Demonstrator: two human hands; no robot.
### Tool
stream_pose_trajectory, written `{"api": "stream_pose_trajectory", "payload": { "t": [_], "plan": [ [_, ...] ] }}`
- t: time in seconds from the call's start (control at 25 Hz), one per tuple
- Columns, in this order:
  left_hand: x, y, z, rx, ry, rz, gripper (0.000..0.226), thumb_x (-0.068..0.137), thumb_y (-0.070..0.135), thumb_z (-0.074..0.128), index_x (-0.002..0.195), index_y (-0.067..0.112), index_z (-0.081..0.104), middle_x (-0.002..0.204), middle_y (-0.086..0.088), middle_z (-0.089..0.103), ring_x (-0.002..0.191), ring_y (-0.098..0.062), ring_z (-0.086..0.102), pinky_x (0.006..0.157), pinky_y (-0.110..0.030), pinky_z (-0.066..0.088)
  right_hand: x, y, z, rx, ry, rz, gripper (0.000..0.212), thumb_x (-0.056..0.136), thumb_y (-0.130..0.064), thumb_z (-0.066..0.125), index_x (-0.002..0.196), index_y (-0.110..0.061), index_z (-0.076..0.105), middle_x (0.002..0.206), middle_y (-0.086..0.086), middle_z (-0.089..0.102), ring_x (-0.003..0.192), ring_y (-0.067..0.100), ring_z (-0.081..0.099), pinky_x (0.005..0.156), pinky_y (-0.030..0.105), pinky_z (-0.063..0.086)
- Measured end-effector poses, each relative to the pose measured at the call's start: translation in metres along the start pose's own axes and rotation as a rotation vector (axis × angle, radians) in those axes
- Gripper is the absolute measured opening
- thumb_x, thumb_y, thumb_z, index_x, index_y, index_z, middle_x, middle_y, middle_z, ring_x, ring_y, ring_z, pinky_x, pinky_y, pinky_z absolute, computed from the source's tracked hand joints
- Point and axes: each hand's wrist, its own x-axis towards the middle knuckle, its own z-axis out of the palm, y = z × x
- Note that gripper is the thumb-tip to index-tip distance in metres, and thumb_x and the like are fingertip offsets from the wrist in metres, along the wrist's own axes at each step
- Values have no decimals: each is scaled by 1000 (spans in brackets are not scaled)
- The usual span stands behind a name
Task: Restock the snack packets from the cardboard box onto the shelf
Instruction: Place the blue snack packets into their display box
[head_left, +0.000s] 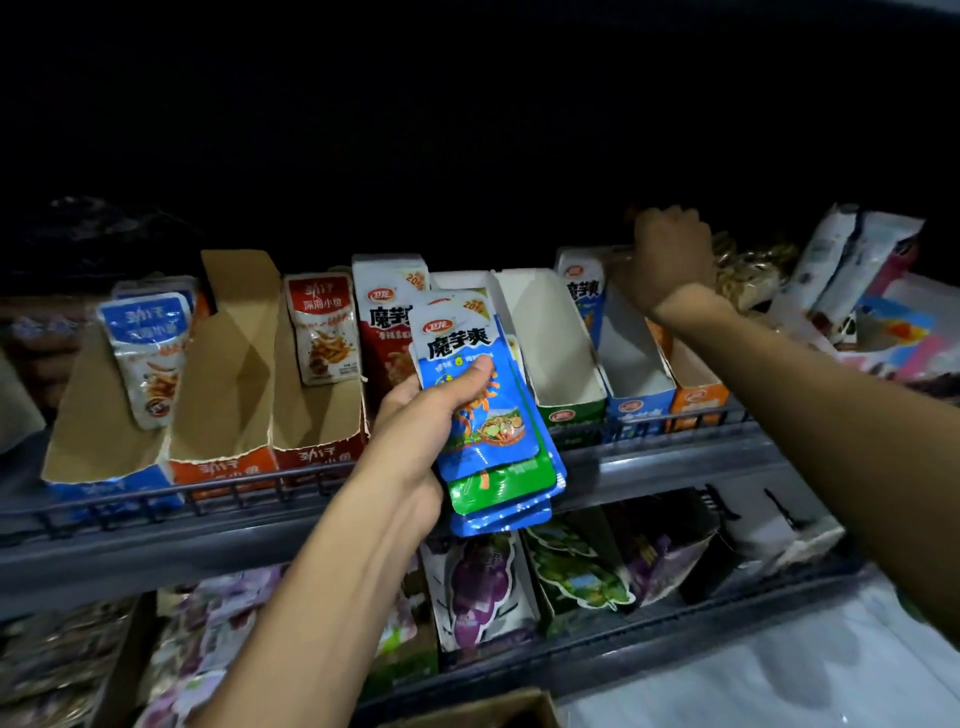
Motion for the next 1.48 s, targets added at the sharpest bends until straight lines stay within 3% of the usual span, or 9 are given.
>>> {"api": "stream_pose_trajectory", "payload": {
  "t": [0.16, 0.32, 0.44, 0.52, 0.8, 1.0, 1.16, 1.28, 1.48],
  "plan": [
    [0, -6, 6, -19, -19, 8, 31, 88, 16, 71, 118, 11, 67, 99, -8, 77, 80, -21, 75, 69, -38, 63, -43, -13, -34, 538, 64, -66, 20, 82, -17, 53, 102, -17, 58, 94, 9, 62, 84, 30, 59, 69, 39, 45],
    [-5, -15, 22, -78, -18, 48, 32, 91, 13, 67, 123, 11, 64, 105, -9, 76, 86, -22, 73, 70, -36, 63, -111, -46, -73, 1042, -455, -54, 17, 85, -28, 69, 97, -23, 58, 81, -6, 55, 63, 5, 50, 61, 28, 42],
    [-11, -18, 30, -127, -32, 71, 31, 92, 15, 66, 122, 10, 64, 98, -9, 76, 74, -16, 73, 60, -30, 60, -124, -47, -86, 1003, -575, -106, 54, 67, -47, 81, 111, -30, 56, 88, -6, 50, 55, -4, 47, 59, 18, 37],
    [-14, -17, 30, -139, -56, 67, 30, 93, 19, 65, 122, 11, 64, 102, -11, 76, 81, -22, 74, 69, -37, 62, -121, -45, -89, 973, -570, -132, 60, 64, -42, 85, 116, -31, 56, 89, -6, 48, 54, -6, 47, 57, 13, 34],
    [-22, -11, 21, -36, -131, 52, 30, 90, -1, 61, 117, 11, 66, 109, -13, 74, 103, -34, 69, 91, -51, 55, -119, -52, -95, 1359, -619, 445, 32, 85, -10, 71, 113, -15, 57, 54, -11, 61, 51, 2, 61, 52, 23, 49],
    [-20, -8, 15, 133, -193, 106, 37, 91, -3, 60, 122, 16, 62, 111, -6, 75, 101, -26, 70, 92, -46, 56, -98, -46, -99, 1297, -650, 377, 17, 84, -23, 71, 82, -19, 55, 51, -12, 58, 44, 1, 53, 54, 24, 43],
    [-17, -8, 15, 111, -242, 98, 37, 91, -1, 60, 124, 16, 61, 116, -6, 73, 106, -26, 69, 93, -42, 55, -79, -43, -96, 1471, -626, 338, 23, 82, -2, 68, 96, -16, 56, 74, -2, 65, 55, 5, 59, 48, 18, 44],
    [-13, -7, 14, 116, -280, 98, 38, 90, -2, 62, 124, 13, 60, 116, -8, 73, 111, -31, 67, 99, -48, 51, -72, -40, -95, 1433, -687, 267, 34, 81, -10, 73, 112, -11, 57, 93, 10, 73, 72, 18, 69, 66, 33, 54],
    [-7, -8, 12, 23, -154, 106, 27, 90, 5, 62, 115, 15, 65, 110, -8, 75, 105, -30, 69, 92, -46, 55, -47, -11, -94, 1480, -429, 406, 21, 86, -1, 64, 106, -6, 65, 81, 2, 73, 64, 10, 69, 55, 21, 53]
  ]
}}
